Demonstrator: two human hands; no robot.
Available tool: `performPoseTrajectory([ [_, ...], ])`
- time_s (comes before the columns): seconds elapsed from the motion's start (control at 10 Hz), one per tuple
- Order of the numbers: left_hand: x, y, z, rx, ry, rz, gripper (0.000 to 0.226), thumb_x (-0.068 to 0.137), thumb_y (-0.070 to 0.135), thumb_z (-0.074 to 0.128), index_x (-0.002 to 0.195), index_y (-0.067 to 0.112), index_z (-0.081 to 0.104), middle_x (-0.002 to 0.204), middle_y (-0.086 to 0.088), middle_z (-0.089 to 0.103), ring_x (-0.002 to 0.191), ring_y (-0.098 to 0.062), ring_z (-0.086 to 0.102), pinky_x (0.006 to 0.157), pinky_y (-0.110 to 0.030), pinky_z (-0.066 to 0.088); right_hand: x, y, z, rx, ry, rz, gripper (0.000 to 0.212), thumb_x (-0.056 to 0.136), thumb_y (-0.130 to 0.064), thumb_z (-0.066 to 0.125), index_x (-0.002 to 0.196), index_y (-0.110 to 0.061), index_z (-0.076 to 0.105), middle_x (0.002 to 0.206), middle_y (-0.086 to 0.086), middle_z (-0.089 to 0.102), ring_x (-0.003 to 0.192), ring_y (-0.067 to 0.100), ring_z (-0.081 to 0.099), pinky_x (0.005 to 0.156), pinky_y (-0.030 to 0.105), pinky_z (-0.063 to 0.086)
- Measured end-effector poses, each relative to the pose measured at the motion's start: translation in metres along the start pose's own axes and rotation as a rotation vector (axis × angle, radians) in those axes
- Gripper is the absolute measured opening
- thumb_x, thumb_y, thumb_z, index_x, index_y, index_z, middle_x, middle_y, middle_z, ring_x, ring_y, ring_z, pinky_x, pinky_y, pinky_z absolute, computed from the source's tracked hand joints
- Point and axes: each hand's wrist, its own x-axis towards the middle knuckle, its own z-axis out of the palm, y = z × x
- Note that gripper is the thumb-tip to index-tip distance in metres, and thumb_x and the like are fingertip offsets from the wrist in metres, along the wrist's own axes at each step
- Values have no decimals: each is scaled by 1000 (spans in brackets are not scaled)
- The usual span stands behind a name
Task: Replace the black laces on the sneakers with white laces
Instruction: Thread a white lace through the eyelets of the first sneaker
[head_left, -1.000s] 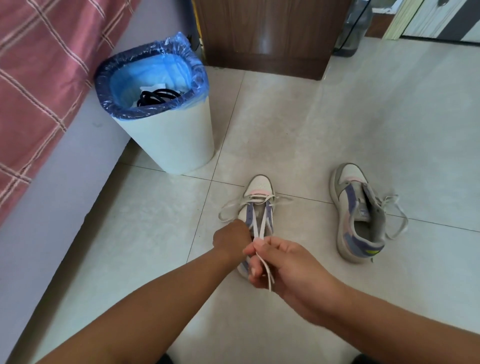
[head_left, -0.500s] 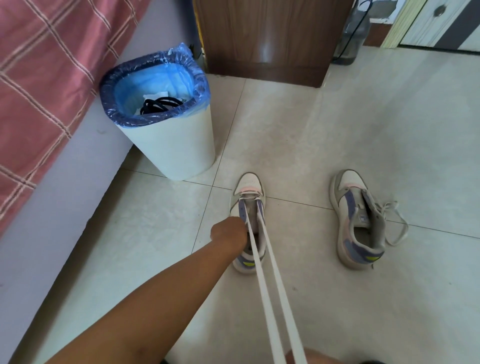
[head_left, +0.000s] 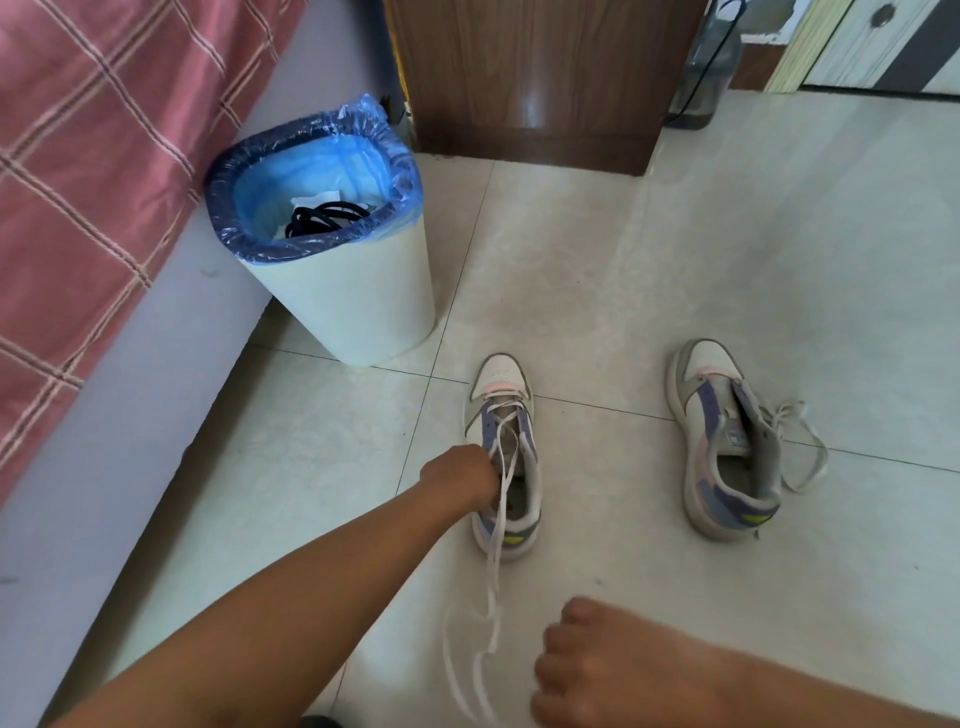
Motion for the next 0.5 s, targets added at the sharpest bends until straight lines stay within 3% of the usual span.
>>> performPoseTrajectory([
  [0.1, -5, -9, -5, -48, -201, 36, 26, 96, 26, 43, 107, 7, 57, 98, -9, 64, 83, -24, 62, 68, -27, 45, 32, 27, 23, 480, -311, -106, 35, 88, -45, 39, 67, -26, 59, 64, -10, 59, 58, 12, 58, 51, 22, 46],
  [0.2, -6, -20, -29, -190, -327, 49, 32, 93, 36, 50, 98, 4, 54, 76, -7, 61, 58, -19, 57, 52, -25, 48, 95, 55, 51, 745, -445, 349, 26, 98, -34, 40, 106, -18, 60, 99, 2, 66, 91, 23, 61, 73, 33, 47],
  [0.3, 0, -17, -41, -342, -119, 66, 25, 94, 29, 51, 92, 5, 53, 83, -11, 62, 66, -24, 61, 54, -29, 50, 124, 63, 70, 818, -496, 506, 27, 96, -35, 47, 114, -14, 51, 101, 6, 64, 91, 25, 58, 77, 34, 45],
  [0.4, 6, -4, -38, -227, 270, 144, 23, 92, 26, 51, 100, 5, 55, 101, -14, 63, 92, -30, 60, 71, -33, 46, 145, 52, 91, 911, -589, 633, 33, 92, -34, 54, 112, -10, 42, 89, 7, 56, 80, 26, 53, 68, 32, 40],
  [0.5, 12, 2, -31, -141, 337, 143, 23, 91, 23, 51, 104, 4, 55, 106, -14, 62, 97, -30, 58, 70, -31, 40, 149, 42, 98, 972, -590, 684, 29, 91, -31, 55, 106, -10, 40, 88, 8, 53, 78, 25, 50, 66, 30, 37],
])
